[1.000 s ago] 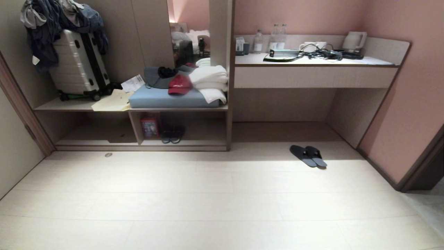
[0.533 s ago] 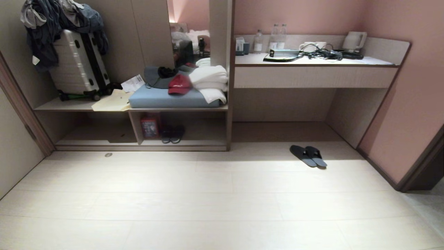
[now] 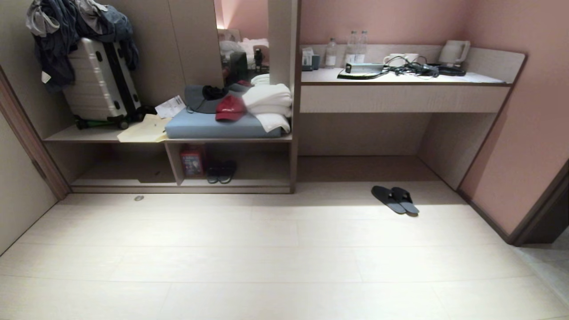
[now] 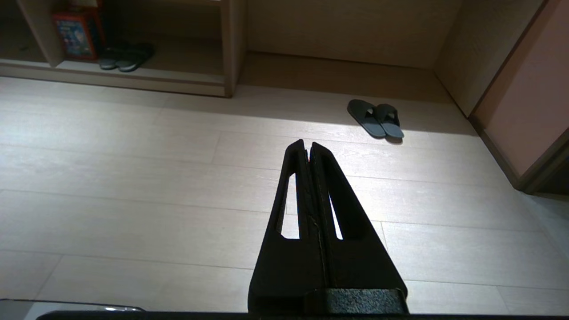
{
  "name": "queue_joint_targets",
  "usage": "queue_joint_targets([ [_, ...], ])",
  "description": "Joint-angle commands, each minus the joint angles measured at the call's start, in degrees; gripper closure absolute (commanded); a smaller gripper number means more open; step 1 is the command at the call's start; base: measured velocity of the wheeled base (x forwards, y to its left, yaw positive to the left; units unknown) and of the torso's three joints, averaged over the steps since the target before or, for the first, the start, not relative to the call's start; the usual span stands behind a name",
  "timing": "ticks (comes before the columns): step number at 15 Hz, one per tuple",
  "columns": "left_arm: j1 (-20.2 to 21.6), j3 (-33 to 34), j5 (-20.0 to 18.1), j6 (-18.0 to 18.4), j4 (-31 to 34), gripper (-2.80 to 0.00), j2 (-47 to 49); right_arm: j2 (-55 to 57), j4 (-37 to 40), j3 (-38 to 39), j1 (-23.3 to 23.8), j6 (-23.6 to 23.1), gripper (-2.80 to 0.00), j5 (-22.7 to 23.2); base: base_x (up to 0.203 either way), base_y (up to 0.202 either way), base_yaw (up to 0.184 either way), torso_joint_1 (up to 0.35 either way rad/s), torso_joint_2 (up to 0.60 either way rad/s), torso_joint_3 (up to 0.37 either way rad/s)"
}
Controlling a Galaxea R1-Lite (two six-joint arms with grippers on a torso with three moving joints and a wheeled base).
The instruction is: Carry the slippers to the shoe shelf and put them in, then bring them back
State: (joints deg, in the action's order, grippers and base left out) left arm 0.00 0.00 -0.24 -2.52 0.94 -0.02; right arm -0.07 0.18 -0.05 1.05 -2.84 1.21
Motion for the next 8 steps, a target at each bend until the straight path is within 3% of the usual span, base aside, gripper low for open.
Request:
queue_joint_targets([
  [1,0.0,0.0,0.0,0.0,0.0,0.00,0.0,0.1,0.0,0.0,0.0,-0.1,0.00,0.0,0.000,0.000,0.000,0.000,0.00,0.000],
  [8,0.1,0.0,-0.1,-0.1,0.0,0.00,0.1,0.1,-0.1,0.0,0.0,-0.2,0.00,-0.1,0.000,0.000,0.000,0.000,0.00,0.000],
])
